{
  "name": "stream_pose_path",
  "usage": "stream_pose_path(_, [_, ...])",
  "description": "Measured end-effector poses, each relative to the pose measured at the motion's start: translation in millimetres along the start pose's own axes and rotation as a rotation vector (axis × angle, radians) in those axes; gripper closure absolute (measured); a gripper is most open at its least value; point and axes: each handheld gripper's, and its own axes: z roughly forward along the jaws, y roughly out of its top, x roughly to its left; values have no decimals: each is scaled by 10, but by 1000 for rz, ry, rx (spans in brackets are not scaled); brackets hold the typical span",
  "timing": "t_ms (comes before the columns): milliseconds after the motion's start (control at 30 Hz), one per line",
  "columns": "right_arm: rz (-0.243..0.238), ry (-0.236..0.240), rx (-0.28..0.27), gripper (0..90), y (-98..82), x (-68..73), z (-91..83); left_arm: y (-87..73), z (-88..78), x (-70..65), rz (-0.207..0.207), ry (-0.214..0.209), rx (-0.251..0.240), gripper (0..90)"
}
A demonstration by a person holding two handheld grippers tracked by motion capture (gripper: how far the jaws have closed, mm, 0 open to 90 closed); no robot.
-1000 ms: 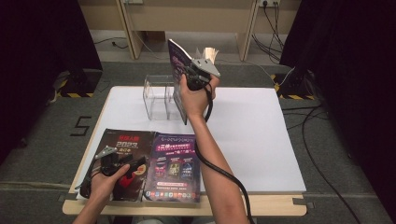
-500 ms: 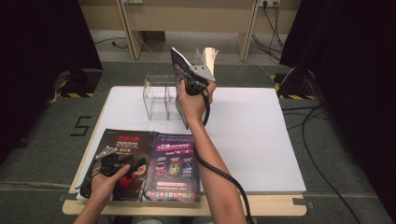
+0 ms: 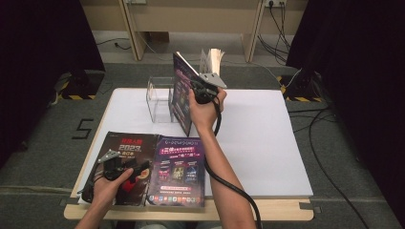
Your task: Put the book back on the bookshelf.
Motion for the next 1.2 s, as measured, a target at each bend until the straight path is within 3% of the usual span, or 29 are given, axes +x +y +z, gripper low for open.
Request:
stream_pose_path(300, [20, 12, 19, 739, -22, -77, -98, -7, 16, -16, 1, -1, 6, 264])
stream_pose_path(533, [46, 24, 46, 743, 57, -72, -136, -4, 8, -13, 0, -2, 4, 264])
stream_pose_path(800, [61, 15, 133, 751, 185, -62, -80, 1, -2, -10, -1, -2, -1, 264])
stream_pose_path(1200, [68, -1, 180, 783, 238, -73, -47, -1, 2, -15, 0, -3, 1, 264])
